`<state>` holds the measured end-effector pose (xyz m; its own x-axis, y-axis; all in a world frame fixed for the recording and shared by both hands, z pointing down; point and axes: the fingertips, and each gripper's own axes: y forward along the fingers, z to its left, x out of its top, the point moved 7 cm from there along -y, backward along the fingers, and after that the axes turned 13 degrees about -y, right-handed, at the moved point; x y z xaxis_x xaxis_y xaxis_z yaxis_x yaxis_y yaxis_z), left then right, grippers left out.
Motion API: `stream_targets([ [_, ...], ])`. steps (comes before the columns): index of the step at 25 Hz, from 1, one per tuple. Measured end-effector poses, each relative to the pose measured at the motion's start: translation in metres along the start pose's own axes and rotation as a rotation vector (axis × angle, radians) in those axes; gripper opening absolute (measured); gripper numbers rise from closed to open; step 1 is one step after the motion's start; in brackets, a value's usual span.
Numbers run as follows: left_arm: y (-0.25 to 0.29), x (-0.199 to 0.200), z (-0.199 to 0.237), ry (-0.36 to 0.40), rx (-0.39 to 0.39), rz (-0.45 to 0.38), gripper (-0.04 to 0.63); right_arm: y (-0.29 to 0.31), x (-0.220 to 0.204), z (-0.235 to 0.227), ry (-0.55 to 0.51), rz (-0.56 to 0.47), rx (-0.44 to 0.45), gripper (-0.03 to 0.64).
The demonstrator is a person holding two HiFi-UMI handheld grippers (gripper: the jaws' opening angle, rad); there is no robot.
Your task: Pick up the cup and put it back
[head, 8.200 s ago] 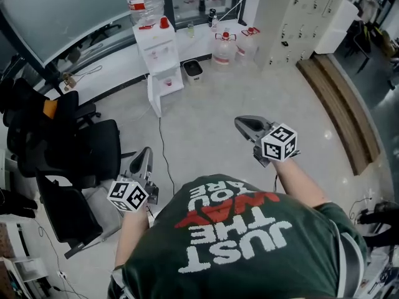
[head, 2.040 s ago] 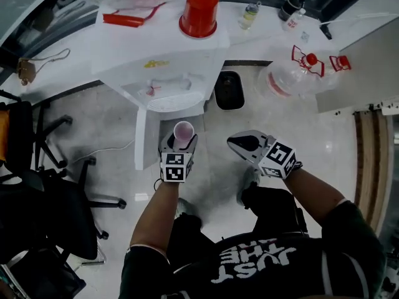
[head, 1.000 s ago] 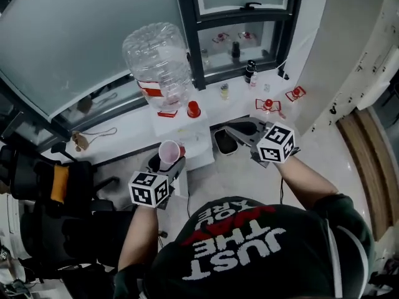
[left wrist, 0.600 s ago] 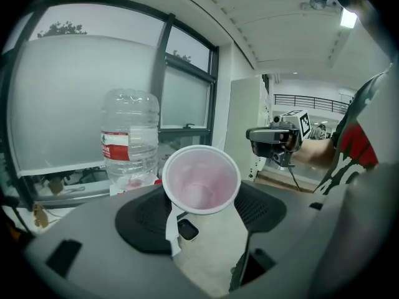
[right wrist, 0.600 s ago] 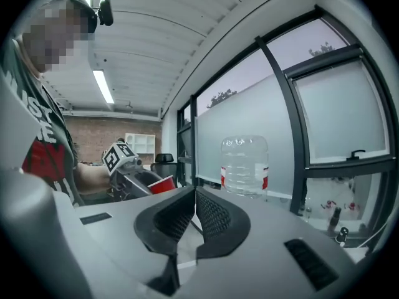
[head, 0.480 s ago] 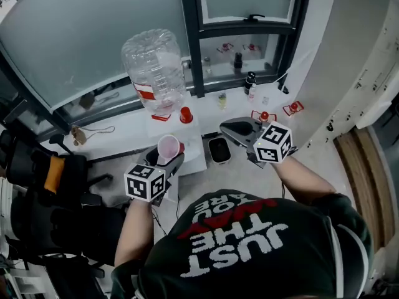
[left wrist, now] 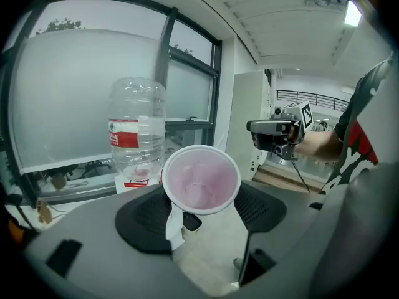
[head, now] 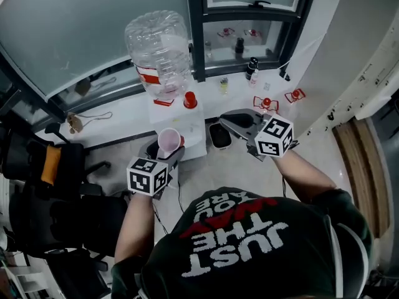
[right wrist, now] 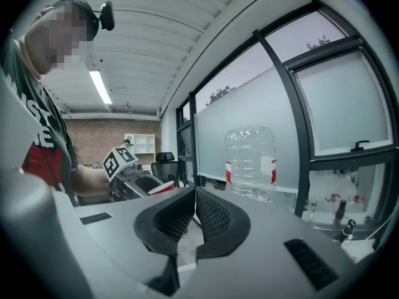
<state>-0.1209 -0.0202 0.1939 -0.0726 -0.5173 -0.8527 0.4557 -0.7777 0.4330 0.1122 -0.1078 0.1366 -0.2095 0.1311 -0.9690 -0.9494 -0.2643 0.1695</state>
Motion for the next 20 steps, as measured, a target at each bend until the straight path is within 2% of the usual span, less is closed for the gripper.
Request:
stream_targets([
  [4, 0.013, -0.029, 0.025, 0.020, -0.007, 0.045, 0.321, 0.026, -0.020, 0.007, 0.027, 0.034, -0.004, 0.034],
  [6, 0.027, -0.049, 0.037, 0.044, 0.003, 0.079, 0.321, 0.041, -0.040, 0.007, 0.042, 0.058, 0.003, 0.034],
  [8, 0.047, -0.076, 0.047, 0.030, 0.013, 0.111, 0.321, 0.052, -0.068, 0.005, 0.057, 0.092, 0.018, 0.034],
  [13, 0.113, -0.148, 0.073, -0.048, 0.056, 0.154, 0.321, 0.079, -0.160, -0.015, 0.082, 0.142, 0.073, 0.034],
  [17, 0.184, -0.220, 0.100, -0.103, 0.094, 0.151, 0.321, 0.107, -0.251, -0.031, 0.075, 0.162, 0.130, 0.034],
  [20, 0.237, -0.283, 0.126, -0.102, 0.109, 0.157, 0.321, 0.133, -0.327, -0.030, 0.056, 0.158, 0.157, 0.034],
])
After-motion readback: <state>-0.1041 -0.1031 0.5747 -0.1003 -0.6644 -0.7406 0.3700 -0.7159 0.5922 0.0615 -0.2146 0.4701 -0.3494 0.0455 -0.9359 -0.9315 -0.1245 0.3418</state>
